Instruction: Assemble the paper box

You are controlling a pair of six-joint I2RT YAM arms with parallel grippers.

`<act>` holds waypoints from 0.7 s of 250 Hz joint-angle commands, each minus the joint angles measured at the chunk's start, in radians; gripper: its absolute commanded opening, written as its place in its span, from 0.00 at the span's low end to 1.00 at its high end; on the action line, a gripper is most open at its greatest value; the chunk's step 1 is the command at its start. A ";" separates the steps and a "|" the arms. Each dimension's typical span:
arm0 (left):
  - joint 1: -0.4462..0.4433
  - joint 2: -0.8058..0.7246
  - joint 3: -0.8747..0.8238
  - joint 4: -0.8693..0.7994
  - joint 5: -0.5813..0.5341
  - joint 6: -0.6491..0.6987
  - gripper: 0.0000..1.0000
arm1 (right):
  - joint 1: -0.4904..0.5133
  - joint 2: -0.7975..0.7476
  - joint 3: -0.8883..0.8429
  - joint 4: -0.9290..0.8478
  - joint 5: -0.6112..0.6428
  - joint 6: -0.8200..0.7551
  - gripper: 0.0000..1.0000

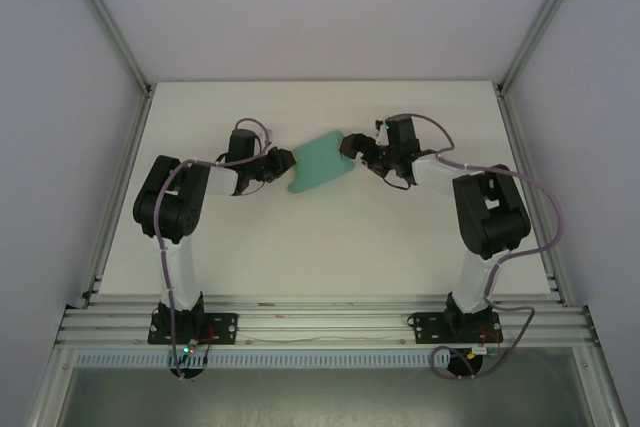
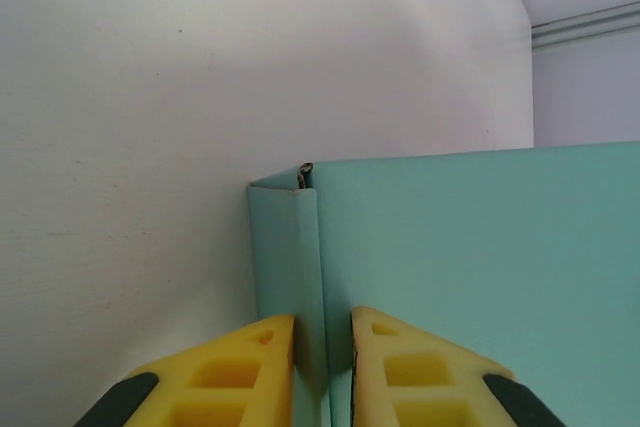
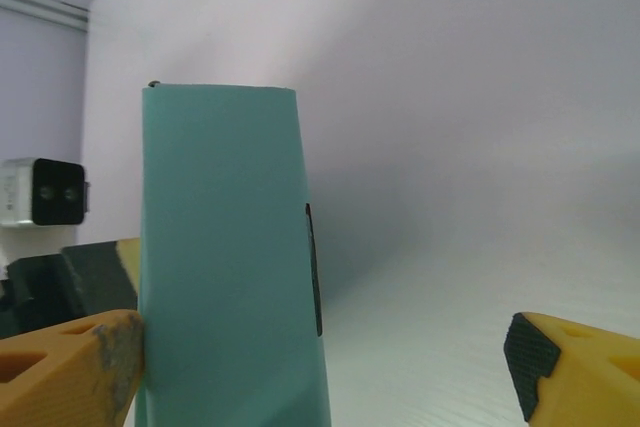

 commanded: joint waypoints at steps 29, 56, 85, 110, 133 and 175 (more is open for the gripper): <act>-0.027 0.053 0.022 -0.126 0.002 0.052 0.20 | 0.023 0.047 0.010 0.133 -0.191 0.068 0.77; -0.027 0.049 0.047 -0.139 -0.001 0.053 0.20 | 0.023 0.028 -0.013 0.128 -0.186 0.056 0.66; -0.027 0.050 0.075 -0.140 0.012 0.050 0.22 | 0.024 0.020 -0.048 0.182 -0.199 0.099 0.44; -0.029 0.040 0.102 -0.155 0.014 0.056 0.22 | 0.024 0.011 -0.077 0.231 -0.190 0.136 0.39; -0.029 0.022 0.120 -0.161 0.015 0.074 0.28 | 0.022 0.000 -0.089 0.242 -0.169 0.156 0.32; -0.030 -0.024 0.146 -0.231 -0.007 0.164 0.61 | 0.021 -0.031 -0.104 0.249 -0.146 0.184 0.29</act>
